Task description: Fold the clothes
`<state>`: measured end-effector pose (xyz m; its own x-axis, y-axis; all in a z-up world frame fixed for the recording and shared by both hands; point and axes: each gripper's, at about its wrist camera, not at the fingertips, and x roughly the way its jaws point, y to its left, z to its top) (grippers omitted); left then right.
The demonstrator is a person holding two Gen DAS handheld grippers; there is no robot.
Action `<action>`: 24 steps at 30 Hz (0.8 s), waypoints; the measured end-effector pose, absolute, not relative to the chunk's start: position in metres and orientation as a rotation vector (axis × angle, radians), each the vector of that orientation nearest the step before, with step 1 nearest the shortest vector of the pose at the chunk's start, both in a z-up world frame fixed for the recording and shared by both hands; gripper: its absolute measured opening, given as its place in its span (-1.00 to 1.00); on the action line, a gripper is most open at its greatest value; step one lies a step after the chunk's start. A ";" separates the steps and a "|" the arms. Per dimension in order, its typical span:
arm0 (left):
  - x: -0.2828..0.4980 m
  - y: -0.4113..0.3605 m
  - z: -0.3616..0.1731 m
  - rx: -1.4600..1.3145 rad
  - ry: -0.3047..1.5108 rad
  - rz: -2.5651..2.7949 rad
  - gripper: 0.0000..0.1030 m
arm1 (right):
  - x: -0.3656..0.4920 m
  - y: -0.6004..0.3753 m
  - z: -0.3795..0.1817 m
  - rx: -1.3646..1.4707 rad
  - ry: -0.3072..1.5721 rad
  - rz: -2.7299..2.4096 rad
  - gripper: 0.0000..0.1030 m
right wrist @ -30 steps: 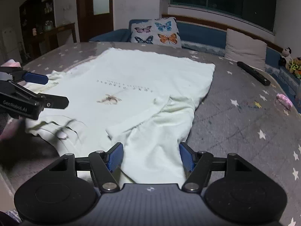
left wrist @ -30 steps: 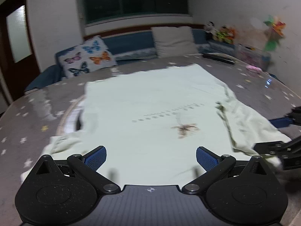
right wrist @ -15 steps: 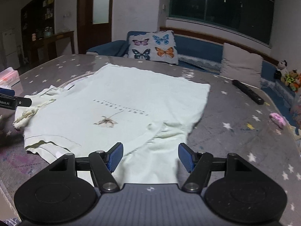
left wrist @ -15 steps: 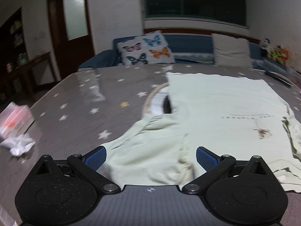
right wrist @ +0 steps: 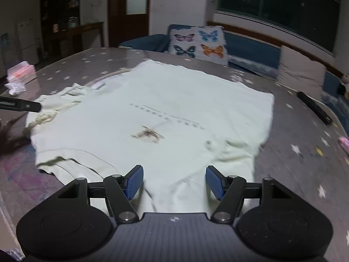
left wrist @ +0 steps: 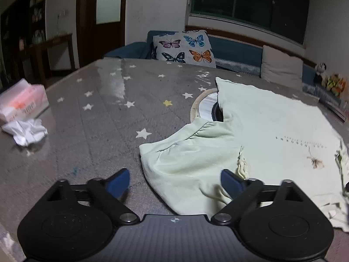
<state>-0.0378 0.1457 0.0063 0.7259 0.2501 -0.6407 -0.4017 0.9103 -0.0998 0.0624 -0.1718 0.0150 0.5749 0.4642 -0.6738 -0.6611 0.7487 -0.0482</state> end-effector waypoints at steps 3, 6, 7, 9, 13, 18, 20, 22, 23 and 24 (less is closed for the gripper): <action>-0.038 0.152 0.004 -0.272 0.673 0.357 0.32 | 0.062 -0.152 0.019 -0.330 0.688 0.741 0.26; -0.037 0.157 0.002 -0.287 0.681 0.351 0.06 | 0.059 -0.125 0.023 -0.359 0.681 0.829 0.26; -0.037 0.157 0.001 -0.288 0.680 0.351 0.02 | 0.057 -0.116 0.024 -0.368 0.679 0.858 0.26; -0.039 0.159 0.001 -0.292 0.679 0.355 -0.12 | 0.055 -0.098 0.026 -0.387 0.674 0.915 0.27; -0.042 0.165 0.002 -0.308 0.674 0.371 -0.12 | 0.048 -0.059 0.024 -0.440 0.664 1.006 0.27; -0.042 0.169 0.001 -0.326 0.664 0.348 -0.51 | 0.034 -0.016 0.015 -0.487 0.650 1.083 0.26; -0.041 0.170 0.001 -0.340 0.659 0.338 -0.80 | 0.029 -0.008 0.013 -0.495 0.644 1.094 0.26; -0.041 0.172 0.001 -0.364 0.647 0.324 -0.88 | 0.024 0.000 0.009 -0.512 0.632 1.101 0.26; -0.041 0.173 0.003 -0.370 0.637 0.318 -0.91 | 0.021 0.003 0.007 -0.526 0.628 1.100 0.26; -0.043 0.173 0.006 -0.376 0.620 0.310 -0.93 | 0.019 0.005 0.005 -0.538 0.625 1.099 0.26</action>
